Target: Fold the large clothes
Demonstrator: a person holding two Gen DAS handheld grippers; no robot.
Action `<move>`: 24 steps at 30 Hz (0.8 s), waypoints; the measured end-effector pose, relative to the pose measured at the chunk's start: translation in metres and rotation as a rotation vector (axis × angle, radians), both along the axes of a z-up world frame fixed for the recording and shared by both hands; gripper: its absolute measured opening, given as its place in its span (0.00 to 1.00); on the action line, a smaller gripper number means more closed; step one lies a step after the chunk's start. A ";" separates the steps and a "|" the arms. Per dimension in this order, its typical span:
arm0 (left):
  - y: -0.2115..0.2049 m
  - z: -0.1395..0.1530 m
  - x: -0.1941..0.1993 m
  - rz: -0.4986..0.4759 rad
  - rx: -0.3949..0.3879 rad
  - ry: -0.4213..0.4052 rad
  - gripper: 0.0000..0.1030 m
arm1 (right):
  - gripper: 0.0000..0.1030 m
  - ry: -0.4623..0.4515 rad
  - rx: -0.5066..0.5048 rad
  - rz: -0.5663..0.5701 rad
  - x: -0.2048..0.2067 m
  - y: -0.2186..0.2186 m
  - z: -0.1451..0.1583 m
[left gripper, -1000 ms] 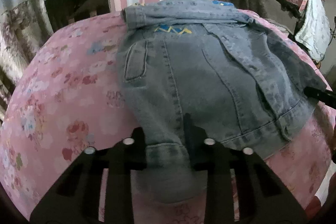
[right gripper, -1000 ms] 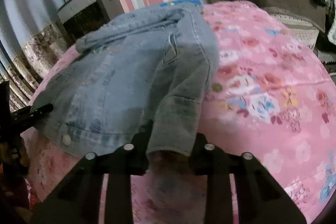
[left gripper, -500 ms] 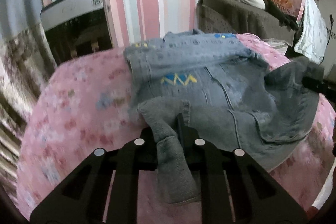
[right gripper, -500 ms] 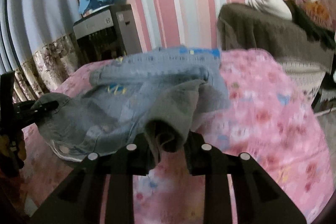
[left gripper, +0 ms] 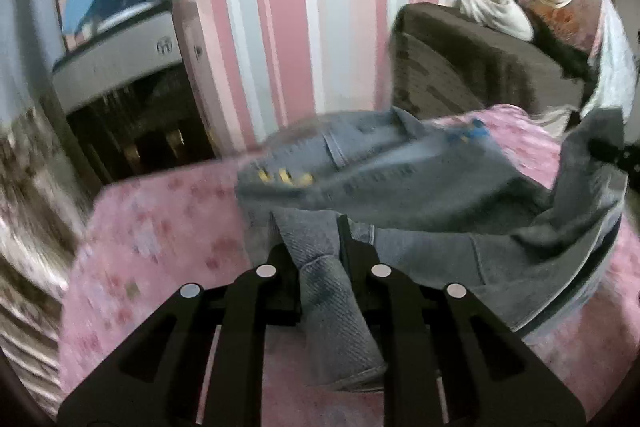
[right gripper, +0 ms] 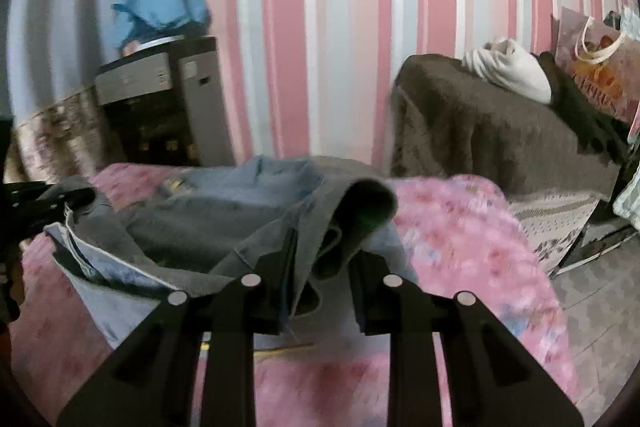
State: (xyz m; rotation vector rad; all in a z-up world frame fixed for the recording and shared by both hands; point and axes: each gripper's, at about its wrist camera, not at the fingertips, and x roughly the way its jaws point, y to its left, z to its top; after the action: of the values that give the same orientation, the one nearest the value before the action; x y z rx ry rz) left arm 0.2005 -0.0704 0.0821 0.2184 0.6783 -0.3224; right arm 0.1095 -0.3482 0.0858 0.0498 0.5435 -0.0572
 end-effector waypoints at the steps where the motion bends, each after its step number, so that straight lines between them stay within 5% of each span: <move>1: -0.007 0.002 0.011 0.004 0.024 -0.017 0.13 | 0.23 0.009 -0.016 -0.013 0.015 -0.001 0.003; 6: -0.031 0.003 0.070 0.028 0.088 -0.042 0.13 | 0.23 0.028 -0.003 -0.052 0.074 -0.008 0.012; 11: -0.032 -0.025 0.126 0.051 0.066 0.055 0.13 | 0.24 0.145 0.038 -0.053 0.130 -0.015 -0.015; 18: -0.033 -0.082 0.148 0.054 0.097 0.132 0.17 | 0.25 0.217 0.102 -0.027 0.157 -0.023 -0.064; 24: -0.031 -0.087 0.148 0.047 0.078 0.139 0.22 | 0.39 0.221 0.187 0.013 0.160 -0.030 -0.070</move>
State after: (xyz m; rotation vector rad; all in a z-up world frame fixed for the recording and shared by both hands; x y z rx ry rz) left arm 0.3484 -0.1018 -0.0046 0.2557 0.8325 -0.2681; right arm 0.2697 -0.3784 0.0161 0.2241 0.7695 0.0012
